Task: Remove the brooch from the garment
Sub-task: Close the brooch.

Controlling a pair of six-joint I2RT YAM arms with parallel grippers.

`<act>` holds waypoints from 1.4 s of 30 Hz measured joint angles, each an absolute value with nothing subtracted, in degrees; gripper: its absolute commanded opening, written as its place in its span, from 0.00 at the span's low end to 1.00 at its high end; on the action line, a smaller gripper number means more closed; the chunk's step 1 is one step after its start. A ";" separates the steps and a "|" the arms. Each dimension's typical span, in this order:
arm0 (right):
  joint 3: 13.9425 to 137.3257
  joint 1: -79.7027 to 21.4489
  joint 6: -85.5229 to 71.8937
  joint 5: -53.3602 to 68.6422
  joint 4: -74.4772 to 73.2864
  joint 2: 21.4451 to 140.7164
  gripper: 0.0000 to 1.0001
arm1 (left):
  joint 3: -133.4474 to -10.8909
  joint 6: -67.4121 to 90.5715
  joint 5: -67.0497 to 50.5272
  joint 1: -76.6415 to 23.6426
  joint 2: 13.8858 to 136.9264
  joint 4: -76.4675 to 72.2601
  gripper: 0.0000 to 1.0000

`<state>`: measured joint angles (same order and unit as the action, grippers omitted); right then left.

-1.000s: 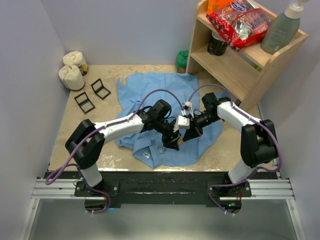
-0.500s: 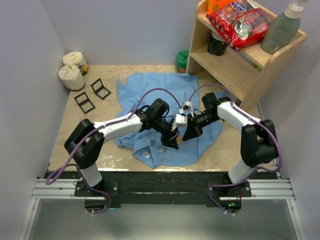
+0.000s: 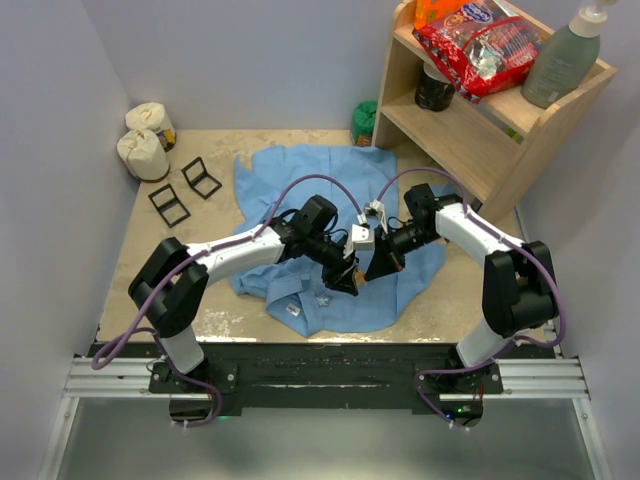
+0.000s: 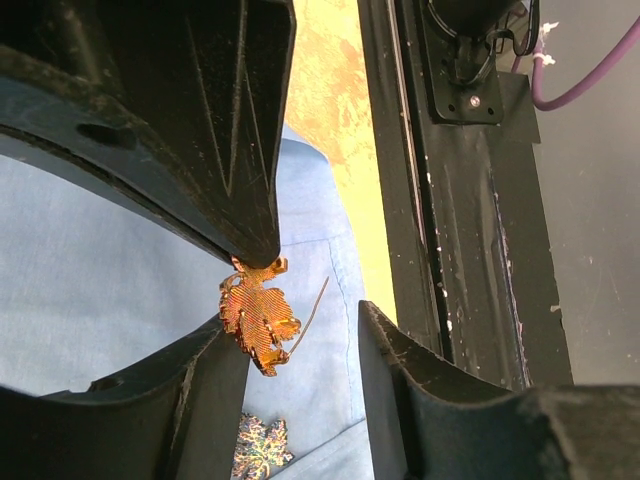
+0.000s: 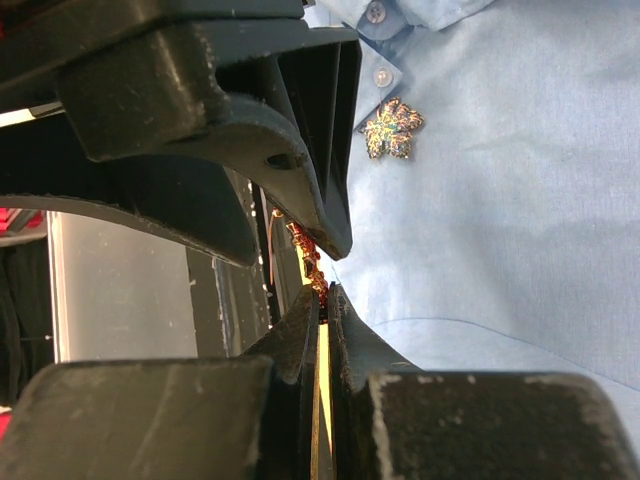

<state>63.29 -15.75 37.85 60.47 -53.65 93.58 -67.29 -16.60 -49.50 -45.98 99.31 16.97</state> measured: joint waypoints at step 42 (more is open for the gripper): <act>62.63 -15.84 34.41 60.20 -52.64 91.02 0.00 | -67.26 -7.01 -57.56 -43.62 100.44 11.44 0.37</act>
<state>62.63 -15.84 34.41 60.20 -52.64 91.02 -67.26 -7.01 -57.56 -43.62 100.44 11.44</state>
